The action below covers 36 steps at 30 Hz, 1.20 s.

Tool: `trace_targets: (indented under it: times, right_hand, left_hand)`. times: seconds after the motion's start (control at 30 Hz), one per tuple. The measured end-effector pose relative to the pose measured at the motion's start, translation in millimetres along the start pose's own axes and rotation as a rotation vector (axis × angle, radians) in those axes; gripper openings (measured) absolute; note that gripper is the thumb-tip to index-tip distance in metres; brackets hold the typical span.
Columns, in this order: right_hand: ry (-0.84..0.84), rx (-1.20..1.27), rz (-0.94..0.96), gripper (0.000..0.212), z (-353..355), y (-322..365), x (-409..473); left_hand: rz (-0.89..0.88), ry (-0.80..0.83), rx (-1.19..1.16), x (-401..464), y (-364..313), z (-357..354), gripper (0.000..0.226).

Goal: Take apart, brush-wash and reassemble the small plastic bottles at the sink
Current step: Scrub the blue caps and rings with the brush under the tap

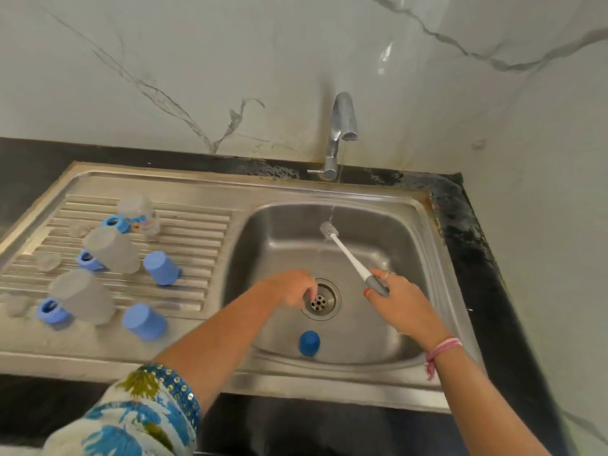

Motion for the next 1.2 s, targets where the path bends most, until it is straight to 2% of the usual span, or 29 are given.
trace_targets:
  times: [0.07, 0.13, 0.23, 0.33, 0.4, 0.53, 0.57, 0.63, 0.77, 0.83, 0.87, 0.97, 1.03, 1.07, 1.1, 1.17, 1.2]
  right_hand:
    - [0.037, 0.012, 0.013, 0.032, 1, -11, 5]
    - [0.058, 0.026, 0.02, 0.03, 1, -19, 9]
    - [0.081, 0.07, 0.029, 0.026, -1, -28, 12]
    - [0.074, 0.109, 0.044, 0.026, -2, -31, 13]
    - [0.045, 0.106, 0.048, 0.031, 1, -32, 14]
    - [-0.033, 0.097, 0.07, 0.04, 20, -30, 11]
    - [-0.042, 0.106, 0.082, 0.039, 26, -27, 9]
    - [-0.053, 0.125, 0.103, 0.037, 39, -27, 2]
    - [-0.082, 0.199, 0.166, 0.033, 58, -27, -19]
    - [-0.052, 0.217, 0.19, 0.036, 57, -31, -24]
    - [-0.065, 0.133, 0.23, 0.039, 56, -32, -25]
    - [-0.288, -0.463, 0.44, 0.052, 56, -37, -12]
    - [-0.397, -0.627, 0.45, 0.056, 55, -36, -3]
    - [-0.369, -0.612, 0.401, 0.055, 51, -34, 2]
    - [-0.308, -0.476, 0.321, 0.052, 46, -33, 6]
    - [-0.102, 0.116, 0.114, 0.041, 25, -31, 8]
    - [-0.041, 0.434, -0.049, 0.035, 19, -33, 8]
  left_hand:
    - [-0.055, 0.204, 0.044, 4, -16, -54, 0.064]
    - [-0.045, 0.343, 0.133, 9, -18, -97, 0.079]
    - [0.022, 0.392, 0.223, 14, -21, -126, 0.067]
    - [0.104, 0.315, 0.198, 18, -12, -129, 0.05]
    - [0.186, 0.121, -0.063, 28, -1, -111, 0.042]
    - [0.646, -0.477, -1.197, 33, 34, -23, 0.018]
    - [0.703, -0.539, -1.45, 34, 35, -4, 0.015]
    - [0.745, -0.57, -1.783, 40, 34, 27, 0.023]
    - [0.643, -0.554, -2.051, 55, 24, 74, 0.038]
    - [0.624, -0.513, -1.988, 59, 18, 85, 0.033]
    - [0.626, -0.477, -1.913, 60, 15, 90, 0.03]
    - [0.63, -0.341, -1.781, 66, 6, 93, 0.026]
    - [0.634, -0.336, -1.759, 69, 0, 99, 0.029]
    - [0.628, -0.375, -1.806, 71, -3, 104, 0.031]
    - [0.626, -0.408, -1.881, 73, -6, 108, 0.032]
    - [0.652, -0.435, -1.996, 78, -6, 114, 0.031]
    - [0.671, -0.418, -2.03, 80, -4, 113, 0.033]
Point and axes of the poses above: each hand's wrist, its own x-axis towards the middle knuckle, its own z-axis out of the back of the hand, y = z × x, the point moved 8 cm from there along x, towards the middle knuckle, and after that the axes turned 10 degrees about -y, right-handed, at the moved point
